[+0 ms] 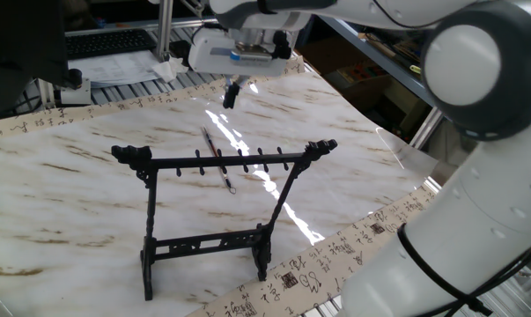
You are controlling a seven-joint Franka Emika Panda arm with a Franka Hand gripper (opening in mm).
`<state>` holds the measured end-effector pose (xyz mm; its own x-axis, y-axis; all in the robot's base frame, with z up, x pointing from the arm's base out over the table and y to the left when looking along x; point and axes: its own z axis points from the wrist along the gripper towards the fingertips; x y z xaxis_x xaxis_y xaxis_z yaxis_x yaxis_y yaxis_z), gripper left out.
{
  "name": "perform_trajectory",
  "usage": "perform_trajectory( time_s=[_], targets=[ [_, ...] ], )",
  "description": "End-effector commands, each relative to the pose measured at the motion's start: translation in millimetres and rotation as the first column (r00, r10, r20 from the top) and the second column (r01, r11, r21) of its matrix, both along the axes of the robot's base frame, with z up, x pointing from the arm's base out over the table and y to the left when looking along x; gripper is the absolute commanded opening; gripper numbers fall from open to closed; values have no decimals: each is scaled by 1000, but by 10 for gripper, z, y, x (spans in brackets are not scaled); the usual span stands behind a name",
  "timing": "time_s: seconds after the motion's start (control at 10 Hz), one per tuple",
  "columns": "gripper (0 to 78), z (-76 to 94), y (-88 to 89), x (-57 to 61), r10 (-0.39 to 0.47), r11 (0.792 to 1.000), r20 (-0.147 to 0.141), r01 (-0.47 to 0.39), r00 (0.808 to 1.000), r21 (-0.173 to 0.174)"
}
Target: Place the brush on the pen rack
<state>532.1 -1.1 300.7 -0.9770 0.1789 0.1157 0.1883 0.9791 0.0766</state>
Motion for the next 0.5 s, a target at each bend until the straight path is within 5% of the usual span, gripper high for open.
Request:
perform_trajectory(
  time_s=[0.1,0.5],
  targets=[
    [0,30,-21,95,0,1000,1,0,1000,-1],
    [0,27,-23,102,-8,1000,4,8,1000,0]
  ],
)
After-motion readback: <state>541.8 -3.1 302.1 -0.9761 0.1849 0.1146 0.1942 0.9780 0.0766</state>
